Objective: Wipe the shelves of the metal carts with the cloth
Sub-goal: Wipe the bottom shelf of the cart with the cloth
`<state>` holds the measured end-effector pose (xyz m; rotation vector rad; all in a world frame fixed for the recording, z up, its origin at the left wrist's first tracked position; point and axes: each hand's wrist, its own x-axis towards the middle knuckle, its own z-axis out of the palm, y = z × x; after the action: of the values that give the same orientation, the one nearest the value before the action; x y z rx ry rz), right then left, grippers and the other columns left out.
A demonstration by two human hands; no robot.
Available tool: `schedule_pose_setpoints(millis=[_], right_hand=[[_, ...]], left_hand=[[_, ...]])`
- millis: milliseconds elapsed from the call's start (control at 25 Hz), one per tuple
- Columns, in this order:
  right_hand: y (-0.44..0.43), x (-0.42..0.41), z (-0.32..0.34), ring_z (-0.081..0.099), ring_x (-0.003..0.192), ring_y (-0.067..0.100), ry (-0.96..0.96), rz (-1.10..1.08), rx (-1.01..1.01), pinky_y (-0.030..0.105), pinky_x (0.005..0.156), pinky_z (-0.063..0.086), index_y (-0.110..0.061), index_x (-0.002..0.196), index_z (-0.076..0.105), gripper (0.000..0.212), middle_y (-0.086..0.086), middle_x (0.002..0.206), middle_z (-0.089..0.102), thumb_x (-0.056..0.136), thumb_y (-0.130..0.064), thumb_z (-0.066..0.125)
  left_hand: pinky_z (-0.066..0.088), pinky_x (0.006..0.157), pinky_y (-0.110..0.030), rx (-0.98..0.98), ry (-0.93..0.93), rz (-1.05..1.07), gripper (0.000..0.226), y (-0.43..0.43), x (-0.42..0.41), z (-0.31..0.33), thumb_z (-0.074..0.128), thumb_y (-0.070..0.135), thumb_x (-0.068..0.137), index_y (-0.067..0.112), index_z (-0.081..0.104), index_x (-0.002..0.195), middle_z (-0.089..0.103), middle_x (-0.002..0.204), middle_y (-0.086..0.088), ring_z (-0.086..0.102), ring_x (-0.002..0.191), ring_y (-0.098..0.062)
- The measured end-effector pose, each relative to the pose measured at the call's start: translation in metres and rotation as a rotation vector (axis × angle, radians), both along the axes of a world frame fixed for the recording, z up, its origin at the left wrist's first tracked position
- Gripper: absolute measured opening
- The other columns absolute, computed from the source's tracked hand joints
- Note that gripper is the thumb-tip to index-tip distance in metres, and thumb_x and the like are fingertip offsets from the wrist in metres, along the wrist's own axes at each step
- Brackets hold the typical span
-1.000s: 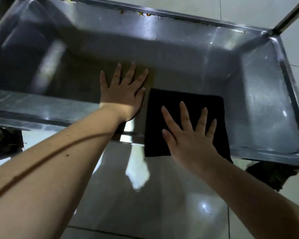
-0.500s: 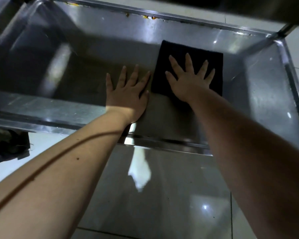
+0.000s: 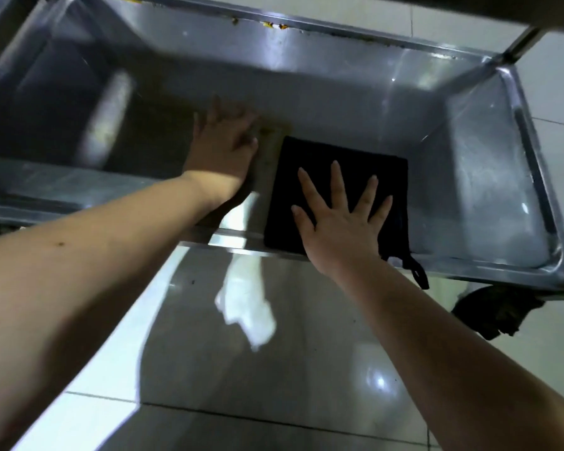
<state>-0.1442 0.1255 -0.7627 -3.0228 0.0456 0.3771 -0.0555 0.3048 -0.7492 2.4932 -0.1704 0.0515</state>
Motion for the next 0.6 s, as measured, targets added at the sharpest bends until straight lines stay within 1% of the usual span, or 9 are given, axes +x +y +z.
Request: schedule_pose_setpoints(millis=[120,240,280,320,360,440,480,520,600], right_hand=[[0.057,-0.004,0.001,-0.023,0.138,0.055,-0.021,-0.002,0.022,0.074,0.103,-0.013,-0.050,0.148,-0.009,0.058,-0.002,0.161,-0.019,0.098,-0.061,0.016],[0.103,-0.007,0.009,-0.024,0.139,0.053,-0.041,0.088,0.124,0.073,0.101,-0.017,-0.048,0.150,-0.002,0.058,-0.003,0.163,-0.013,0.098,-0.059,0.021],[0.097,-0.002,0.010,-0.023,0.141,0.048,-0.056,0.072,0.169,0.073,0.102,-0.018,-0.048,0.150,-0.001,0.058,-0.005,0.163,-0.010,0.098,-0.058,0.023],[0.081,0.007,0.008,-0.021,0.143,0.044,-0.097,0.029,0.202,0.071,0.103,-0.019,-0.049,0.150,0.000,0.058,-0.006,0.163,-0.007,0.098,-0.058,0.024],[0.059,0.016,0.004,-0.017,0.145,0.041,-0.142,-0.027,0.206,0.068,0.105,-0.019,-0.048,0.151,0.003,0.058,-0.007,0.164,-0.003,0.097,-0.059,0.022],[0.010,0.041,-0.006,-0.004,0.149,0.038,-0.182,-0.133,0.175,0.064,0.112,-0.015,-0.045,0.151,0.013,0.069,-0.004,0.163,0.010,0.086,-0.066,0.007],[-0.009,0.051,-0.006,0.000,0.149,0.035,-0.171,-0.179,0.216,0.060,0.115,-0.013,-0.043,0.151,0.017,0.075,-0.003,0.162,0.017,0.081,-0.066,0.004],[-0.020,0.057,-0.003,0.001,0.150,0.033,-0.146,-0.212,0.281,0.055,0.117,-0.011,-0.041,0.151,0.020,0.074,-0.002,0.162,0.019,0.082,-0.065,0.006],[-0.023,0.060,0.001,-0.006,0.149,0.032,-0.093,-0.201,0.354,0.050,0.119,-0.007,-0.040,0.152,0.021,0.057,-0.006,0.162,0.015,0.097,-0.055,0.020]], left_hand=[[-0.003,0.119,-0.045,0.070,-0.002,0.010,0.054,0.026,-0.004,0.014,0.052,0.008,0.095,0.023,0.041,0.146,0.029,0.158,-0.004,0.000,0.150,-0.029],[-0.001,0.119,-0.048,0.196,-0.012,0.005,0.058,0.045,-0.017,0.014,0.053,0.010,0.093,0.023,0.039,0.148,0.031,0.157,-0.005,0.002,0.149,-0.032],[-0.001,0.118,-0.047,0.191,-0.014,-0.014,0.057,0.041,-0.023,0.014,0.051,0.014,0.093,0.022,0.039,0.148,0.031,0.157,-0.006,0.003,0.149,-0.034],[-0.002,0.118,-0.046,0.185,0.008,-0.038,0.058,0.031,-0.029,0.016,0.046,0.018,0.092,0.022,0.037,0.149,0.028,0.158,-0.008,0.001,0.149,-0.035],[-0.003,0.117,-0.046,0.225,0.049,-0.071,0.061,0.017,-0.036,0.017,0.041,0.022,0.089,0.022,0.034,0.150,0.022,0.160,-0.008,-0.001,0.149,-0.036],[-0.008,0.116,-0.054,0.420,0.111,-0.116,0.066,-0.020,-0.054,0.012,0.039,0.026,0.091,0.028,0.020,0.154,0.007,0.164,-0.006,-0.008,0.148,-0.037],[-0.011,0.113,-0.059,0.484,0.122,-0.116,0.066,-0.036,-0.065,0.005,0.039,0.030,0.095,0.032,0.012,0.155,0.002,0.164,-0.004,-0.011,0.148,-0.038],[-0.014,0.110,-0.064,0.518,0.119,-0.100,0.064,-0.048,-0.075,-0.003,0.036,0.038,0.098,0.038,0.006,0.154,-0.001,0.164,-0.001,-0.013,0.147,-0.039],[-0.014,0.104,-0.072,0.585,0.094,-0.093,0.056,-0.047,-0.089,-0.015,0.017,0.054,0.098,0.049,-0.002,0.151,-0.006,0.164,0.005,-0.013,0.146,-0.044]])
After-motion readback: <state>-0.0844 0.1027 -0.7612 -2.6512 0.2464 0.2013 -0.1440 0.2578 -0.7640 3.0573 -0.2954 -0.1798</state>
